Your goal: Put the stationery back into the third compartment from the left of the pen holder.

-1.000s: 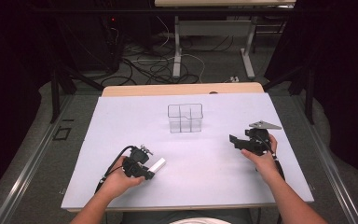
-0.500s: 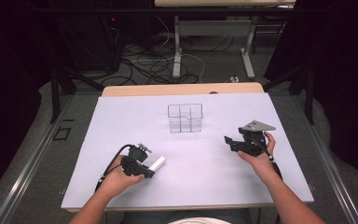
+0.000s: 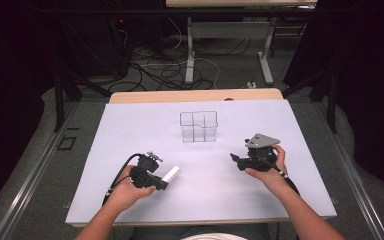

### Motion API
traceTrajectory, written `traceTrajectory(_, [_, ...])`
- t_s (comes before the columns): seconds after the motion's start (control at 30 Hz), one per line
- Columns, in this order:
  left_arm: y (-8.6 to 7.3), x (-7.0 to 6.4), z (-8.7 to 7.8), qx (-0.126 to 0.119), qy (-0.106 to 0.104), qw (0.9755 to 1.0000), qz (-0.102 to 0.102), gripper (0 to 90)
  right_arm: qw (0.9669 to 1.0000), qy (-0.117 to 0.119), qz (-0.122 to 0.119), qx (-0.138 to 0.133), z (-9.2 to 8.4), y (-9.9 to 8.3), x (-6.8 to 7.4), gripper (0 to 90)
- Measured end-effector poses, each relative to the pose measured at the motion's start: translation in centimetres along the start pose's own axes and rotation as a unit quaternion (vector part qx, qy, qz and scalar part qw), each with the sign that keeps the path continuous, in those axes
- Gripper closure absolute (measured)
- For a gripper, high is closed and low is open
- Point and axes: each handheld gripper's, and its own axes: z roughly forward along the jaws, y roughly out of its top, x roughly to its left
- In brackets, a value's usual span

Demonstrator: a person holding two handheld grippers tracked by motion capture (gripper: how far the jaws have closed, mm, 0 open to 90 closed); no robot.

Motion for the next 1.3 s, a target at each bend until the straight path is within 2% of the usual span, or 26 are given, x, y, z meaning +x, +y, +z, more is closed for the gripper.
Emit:
traceTrajectory(0.03, [0.0,0.0,0.0,0.001,-0.002,1.0,-0.002,67.1,0.9999,0.004,-0.011,-0.005,0.1,0.1,0.2,25.6])
traceTrajectory(0.07, [0.0,0.0,0.1,0.003,-0.005,1.0,0.001,67.1,0.9998,0.009,-0.019,0.006,0.1,0.1,0.4,26.4])
traceTrajectory(0.1, [0.0,0.0,0.1,0.004,-0.006,1.0,-0.001,67.2,0.9996,0.011,-0.027,0.0,0.3,0.2,0.6,26.6])
traceTrajectory(0.13, [0.1,0.0,0.2,0.001,-0.008,1.0,0.0,67.1,0.9989,0.015,-0.043,0.01,0.3,0.2,0.8,27.0])
traceTrajectory(0.2, [0.1,-0.1,0.1,0.005,-0.012,0.9999,-0.002,67.1,0.9976,0.017,-0.067,0.006,0.6,0.3,1.2,27.8])
traceTrajectory(0.33, [0.3,-0.3,0.1,0.009,-0.019,0.9997,-0.007,67.1,0.9926,0.022,-0.118,0.017,0.7,0.5,2.1,31.6])
traceTrajectory(0.4, [0.4,-0.4,0.2,0.008,-0.022,0.9997,-0.008,67.2,0.989,0.027,-0.144,0.021,0.7,0.7,2.6,33.8])
traceTrajectory(0.5, [0.5,-0.7,0.2,0.007,-0.028,0.9996,-0.006,67.1,0.9811,0.034,-0.189,0.022,0.9,0.9,3.7,34.4])
traceTrajectory(0.6, [0.7,-1.0,0.3,0.008,-0.033,0.9994,-0.005,67.1,0.9665,0.04,-0.253,0.021,1.1,1.1,4.6,34.4])
traceTrajectory(0.67, [0.8,-1.1,0.4,0.01,-0.037,0.9993,-0.004,67.1,0.9573,0.042,-0.285,0.018,1.3,1.2,5.1,34.5])
traceTrajectory(0.7, [0.9,-1.1,0.4,0.01,-0.039,0.9992,-0.005,67.1,0.9555,0.04,-0.292,0.018,1.3,1.3,5.5,34.4])
traceTrajectory(0.77, [1.0,-1.2,0.4,0.01,-0.045,0.9989,-0.006,67.1,0.9483,0.043,-0.314,0.014,1.4,1.3,5.9,34.4])
traceTrajectory(0.9, [1.5,-1.2,0.5,0.011,-0.049,0.9987,-0.007,67.1,0.9367,0.044,-0.347,0.013,1.5,1.3,6.5,34.4])
traceTrajectory(0.93, [1.6,-1.2,0.5,0.01,-0.05,0.9987,-0.006,67.1,0.9349,0.045,-0.352,0.013,1.6,1.2,6.7,34.4])
traceTrajectory(1.0, [1.9,-1.3,0.6,0.007,-0.053,0.9985,-0.008,67.1,0.926,0.05,-0.374,0.021,1.7,1.3,6.7,34.5])
traceTrajectory(1.03, [2.1,-1.3,0.7,0.005,-0.054,0.9985,-0.011,67.1,0.9237,0.049,-0.38,0.012,1.8,1.2,6.9,34.4])
traceTrajectory(1.07, [2.3,-1.4,0.7,0.006,-0.054,0.9985,-0.01,67.1,0.9228,0.047,-0.382,0.011,1.9,1.1,7.1,34.5])
traceTrajectory(1.1, [2.5,-1.5,0.7,0.006,-0.054,0.9985,-0.008,67.2,0.9169,0.052,-0.395,0.021,1.8,1.2,7.2,35.3])
traceTrajectory(1.17, [2.8,-1.6,0.8,0.006,-0.054,0.9985,-0.002,67.1,0.9145,0.056,-0.4,0.023,1.8,1.2,7.5,37.4])
traceTrajectory(1.2, [2.9,-1.8,0.8,0.007,-0.051,0.9987,0.0,67.1,0.9121,0.059,-0.405,0.018,1.8,1.1,7.6,37.8])
traceTrajectory(1.23, [3.1,-1.9,0.8,0.007,-0.05,0.9987,0.003,67.1,0.9129,0.057,-0.404,0.012,1.8,1.1,7.8,38.5])
traceTrajectory(1.27, [3.2,-2.1,0.8,0.01,-0.05,0.9987,0.005,67.1,0.9106,0.06,-0.408,0.019,1.7,1.1,7.8,39.3])
traceTrajectory(1.3, [3.3,-2.2,0.8,0.01,-0.051,0.9986,0.006,67.1,0.9073,0.062,-0.416,0.013,1.9,1.1,7.9,39.9])
